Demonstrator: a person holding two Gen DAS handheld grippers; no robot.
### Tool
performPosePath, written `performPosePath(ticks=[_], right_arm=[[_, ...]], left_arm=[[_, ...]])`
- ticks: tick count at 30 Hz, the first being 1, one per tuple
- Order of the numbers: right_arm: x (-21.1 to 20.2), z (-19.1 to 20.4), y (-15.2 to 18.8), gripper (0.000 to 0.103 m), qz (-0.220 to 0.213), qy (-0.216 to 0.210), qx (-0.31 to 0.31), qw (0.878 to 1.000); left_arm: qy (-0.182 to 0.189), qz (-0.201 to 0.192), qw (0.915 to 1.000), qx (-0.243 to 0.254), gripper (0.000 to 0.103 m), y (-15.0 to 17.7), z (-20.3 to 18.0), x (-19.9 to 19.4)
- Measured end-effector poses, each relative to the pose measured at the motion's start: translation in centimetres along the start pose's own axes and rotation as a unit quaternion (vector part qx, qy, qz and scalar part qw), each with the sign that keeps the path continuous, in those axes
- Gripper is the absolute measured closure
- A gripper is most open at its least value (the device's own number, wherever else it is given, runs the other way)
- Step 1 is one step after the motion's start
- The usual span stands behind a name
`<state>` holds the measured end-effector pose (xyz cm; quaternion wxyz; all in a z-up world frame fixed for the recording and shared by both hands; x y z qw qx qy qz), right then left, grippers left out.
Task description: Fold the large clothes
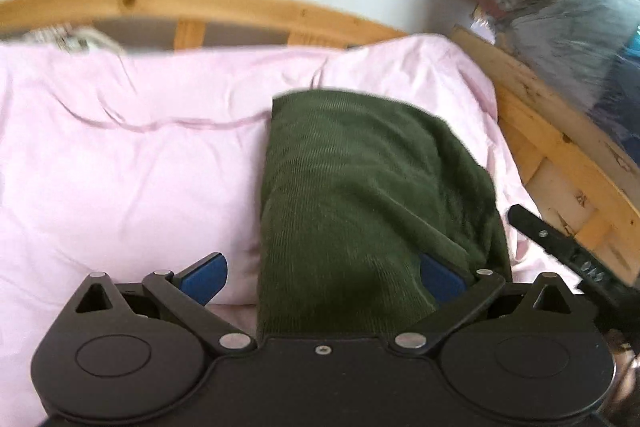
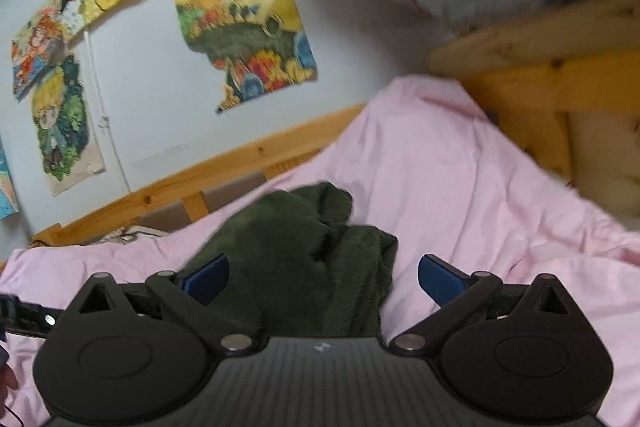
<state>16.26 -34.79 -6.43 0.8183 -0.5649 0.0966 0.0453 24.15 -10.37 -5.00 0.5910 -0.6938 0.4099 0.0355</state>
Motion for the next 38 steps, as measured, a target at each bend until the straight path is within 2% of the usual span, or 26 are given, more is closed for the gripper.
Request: performPosePath(ticks=[7,13,18,25,38], right_arm=[[-7.7,3.5,0.0,0.000,-0.039,0.013,0.000,0.999],[-12.8,5.3,1.7,0.000,-0.040,0.029,-0.020,0.999],[-15.6,5.2,3.2,0.000,-0.035,0.051,-0.016,0.998],[-15.6,4.2,4.0,0.000,-0.027,0.077,-0.009,0.997],[-13.4,4.4,5.4,0.000,0.015,0.065,-0.015,0.998]], left_arm=[[-0.051,-0.044,0.9968,0.042,0.001,2.9,-0.2,-6.7],[-0.067,-0.067,0.9942,0.052,0.001,4.5,0.0,-10.9],[-0.069,-0.070,0.9911,0.089,0.001,5.5,-0.7,-12.8],[-0.063,-0.064,0.9890,0.117,0.001,6.5,-1.2,-12.7],[-0.068,-0.044,0.9910,0.107,0.001,7.2,-0.6,-11.4]])
Point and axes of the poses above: each gripper's, at about its wrist camera, not at the fingertips, and x roughly the way its jaws point, z to its left, y to its underside, the point moved 7 cm from there along x, roughly the way its jaws point, and after that the axes turned 5 degrees about y, right-handed, at the moved point
